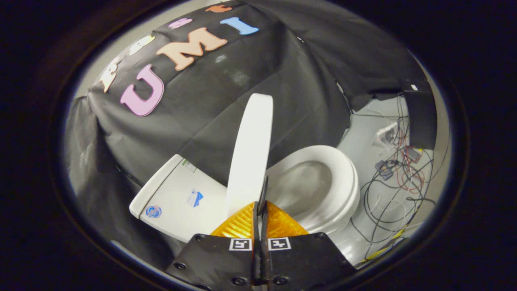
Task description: Open the toilet lid.
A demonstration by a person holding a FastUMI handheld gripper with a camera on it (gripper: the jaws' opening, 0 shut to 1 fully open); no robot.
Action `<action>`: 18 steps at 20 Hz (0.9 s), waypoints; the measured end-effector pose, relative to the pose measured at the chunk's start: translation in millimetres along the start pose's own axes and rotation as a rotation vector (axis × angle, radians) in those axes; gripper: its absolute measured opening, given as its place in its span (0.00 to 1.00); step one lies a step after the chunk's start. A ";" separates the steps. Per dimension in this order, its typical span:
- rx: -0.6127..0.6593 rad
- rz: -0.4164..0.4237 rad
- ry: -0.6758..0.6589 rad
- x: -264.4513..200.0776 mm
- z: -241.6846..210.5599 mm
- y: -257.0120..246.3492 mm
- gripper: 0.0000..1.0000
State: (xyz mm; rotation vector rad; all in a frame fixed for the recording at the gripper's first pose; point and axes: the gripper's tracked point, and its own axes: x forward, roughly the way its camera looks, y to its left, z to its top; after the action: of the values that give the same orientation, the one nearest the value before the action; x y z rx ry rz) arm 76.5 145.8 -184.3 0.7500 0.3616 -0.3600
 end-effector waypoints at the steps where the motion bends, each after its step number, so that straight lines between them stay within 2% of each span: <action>1: 0.004 -0.009 -0.006 -0.5 2.8 1.6 0.00; 6: 0.054 -0.019 -0.030 -1.8 5.1 17.5 0.00; 10: -0.043 -0.031 -0.020 -4.9 9.2 34.8 0.00; 14: -0.026 -0.009 -0.042 -5.7 11.4 54.4 0.00; 18: -0.149 -0.017 -0.028 -6.9 11.9 73.3 0.00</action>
State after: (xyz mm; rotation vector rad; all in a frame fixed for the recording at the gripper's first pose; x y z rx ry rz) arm 104.9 188.2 -129.9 0.5956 0.3643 -0.3554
